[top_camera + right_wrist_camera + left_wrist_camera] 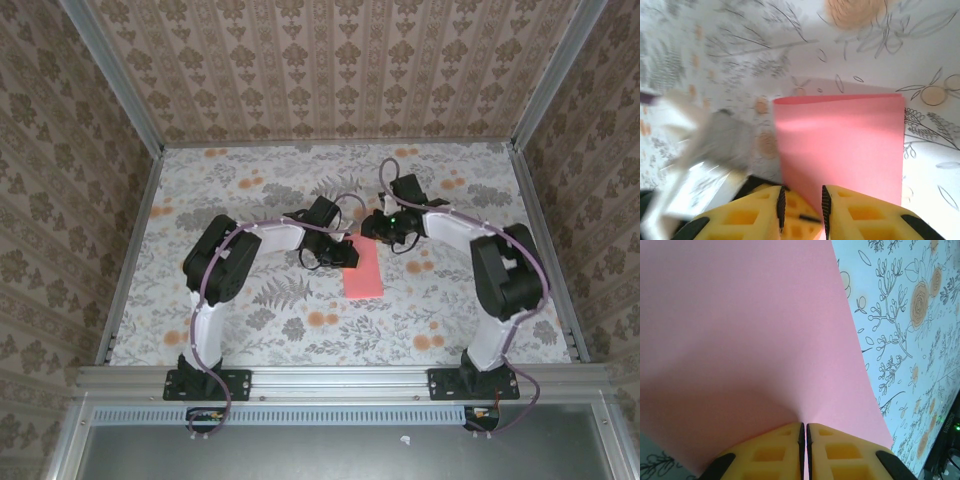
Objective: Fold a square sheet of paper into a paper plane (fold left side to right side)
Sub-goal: Hold the square sheet of paper at the center of the table.
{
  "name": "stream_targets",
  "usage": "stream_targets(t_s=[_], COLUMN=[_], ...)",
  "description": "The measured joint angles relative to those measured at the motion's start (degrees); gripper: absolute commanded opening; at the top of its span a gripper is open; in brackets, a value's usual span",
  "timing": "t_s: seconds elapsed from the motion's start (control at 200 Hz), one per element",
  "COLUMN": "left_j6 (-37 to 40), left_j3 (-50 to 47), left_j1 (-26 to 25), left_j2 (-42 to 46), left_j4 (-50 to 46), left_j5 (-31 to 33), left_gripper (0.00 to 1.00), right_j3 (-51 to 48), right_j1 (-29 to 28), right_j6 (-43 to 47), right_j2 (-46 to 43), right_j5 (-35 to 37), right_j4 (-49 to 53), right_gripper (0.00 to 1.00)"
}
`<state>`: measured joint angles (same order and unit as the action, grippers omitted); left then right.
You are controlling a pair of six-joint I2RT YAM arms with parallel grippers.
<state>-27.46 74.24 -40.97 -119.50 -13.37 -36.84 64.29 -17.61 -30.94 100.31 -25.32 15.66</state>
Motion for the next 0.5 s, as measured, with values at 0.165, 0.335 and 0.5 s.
stream_targets(t_s=[0.165,0.335,0.5], left_j6=[0.0,0.0,0.0], left_j3=[0.0,0.0,0.0], left_j1=[-0.3,-0.4,-0.6], left_j2=[0.2,0.3,0.4], left_j4=[-0.1,-0.2,-0.3], left_j5=[0.7,1.3,1.9], left_gripper=[0.13,0.13,0.13], right_j3=[-7.3,-17.1,-20.9], right_j1=[-0.1,-1.7,-2.8], right_j6=[0.1,-2.1,-3.2], right_j2=[-9.7,-11.1,-9.5], right_j5=[0.0,-0.9,-1.7], right_j4=[0.1,0.9,1.4], right_gripper=[0.08,0.04,0.04])
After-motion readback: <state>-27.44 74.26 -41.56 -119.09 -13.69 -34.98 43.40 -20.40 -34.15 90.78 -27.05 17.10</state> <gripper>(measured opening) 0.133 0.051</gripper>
